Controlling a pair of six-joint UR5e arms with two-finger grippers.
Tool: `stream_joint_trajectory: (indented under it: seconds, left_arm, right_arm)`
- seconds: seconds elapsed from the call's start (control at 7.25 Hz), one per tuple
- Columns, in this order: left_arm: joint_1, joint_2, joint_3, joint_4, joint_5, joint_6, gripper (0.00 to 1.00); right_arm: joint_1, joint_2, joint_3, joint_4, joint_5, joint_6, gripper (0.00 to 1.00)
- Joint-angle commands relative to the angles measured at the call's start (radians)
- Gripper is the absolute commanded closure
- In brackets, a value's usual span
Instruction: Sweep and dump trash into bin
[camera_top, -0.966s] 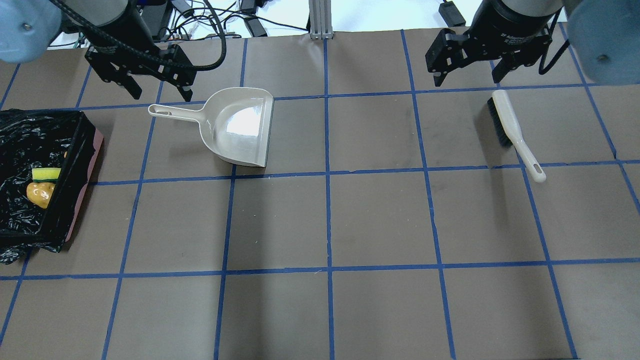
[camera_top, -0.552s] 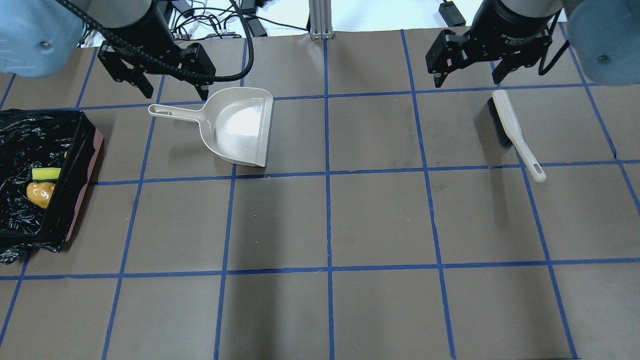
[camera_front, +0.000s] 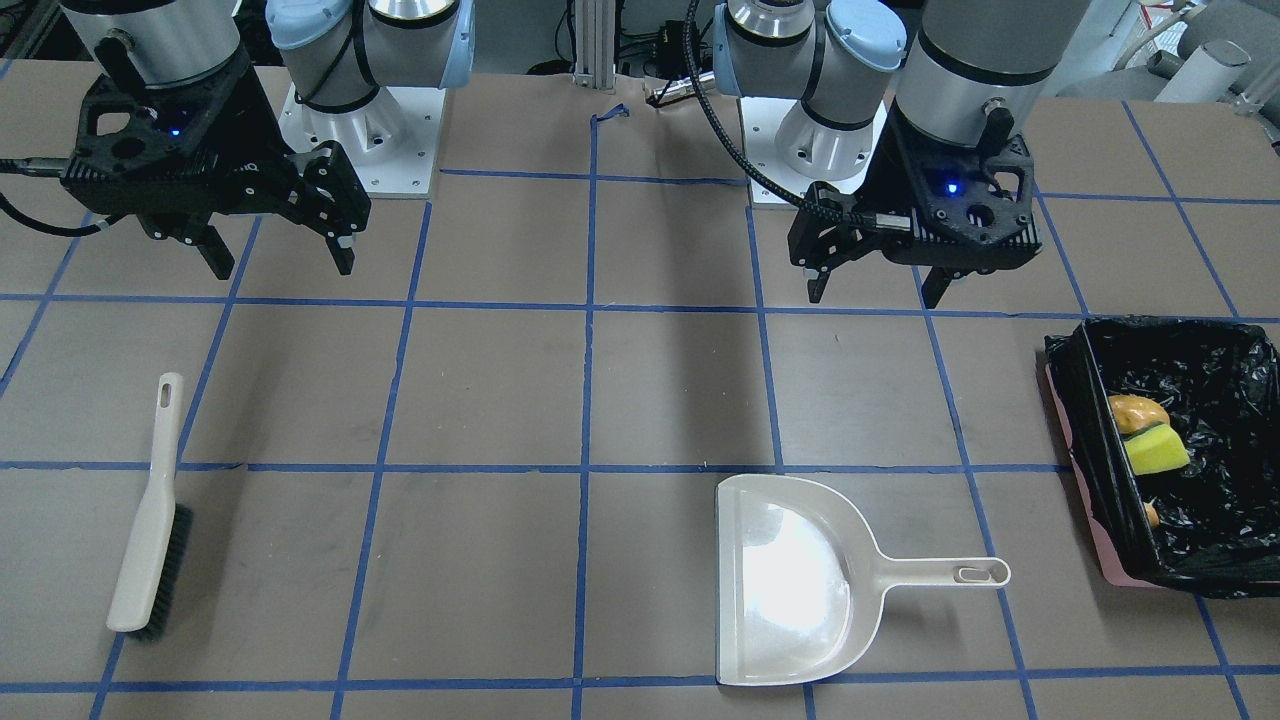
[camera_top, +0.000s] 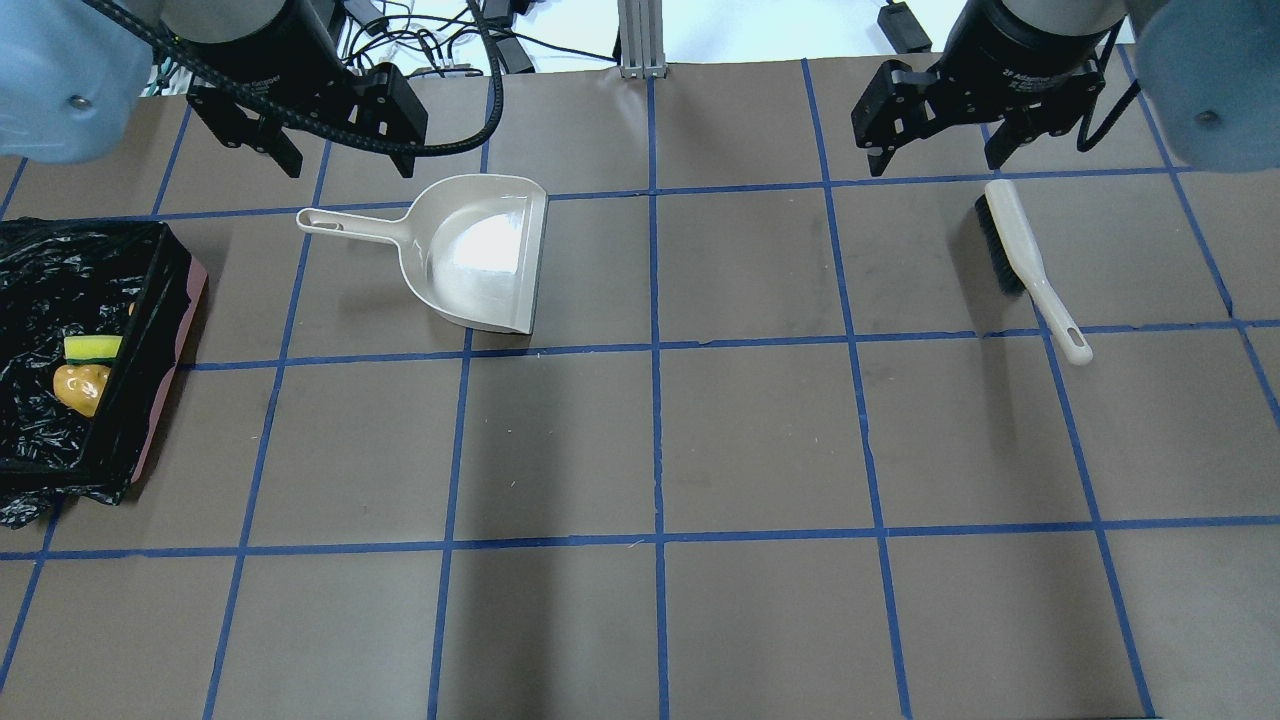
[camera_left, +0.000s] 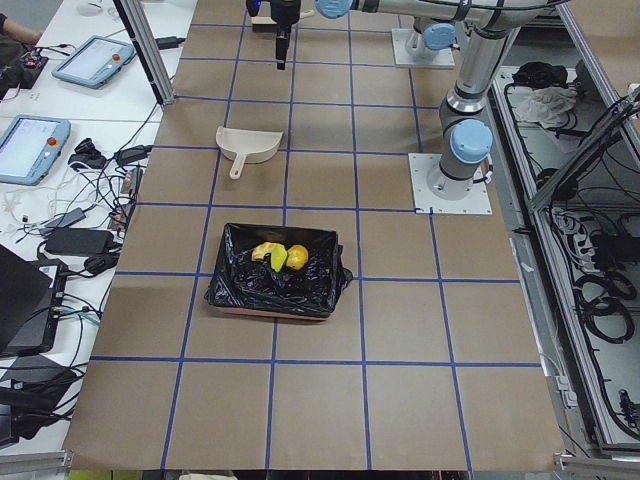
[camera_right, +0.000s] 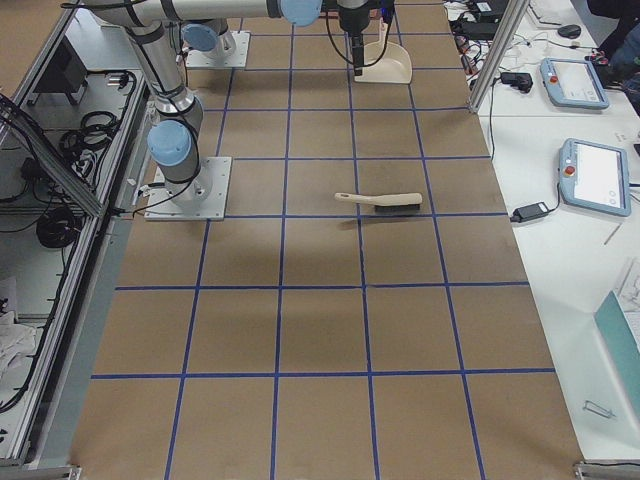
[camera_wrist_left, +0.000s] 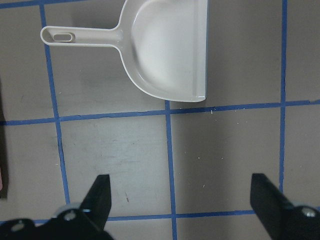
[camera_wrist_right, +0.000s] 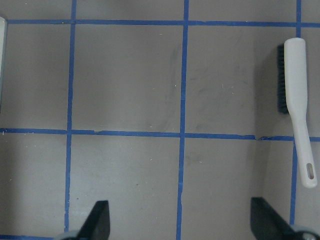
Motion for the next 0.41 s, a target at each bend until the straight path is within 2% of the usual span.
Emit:
stream_joint_trajectory:
  seconds: [0.0, 0.28]
  left_arm:
    - [0.017, 0.008, -0.002, 0.013, -0.001, -0.004, 0.00]
    - [0.028, 0.018, -0.006, 0.013, -0.001, 0.008, 0.00]
  right_arm:
    - [0.000, -0.002, 0.001, 0.002, 0.000, 0.000, 0.00]
    - [0.000, 0.000, 0.001, 0.002, 0.000, 0.000, 0.00]
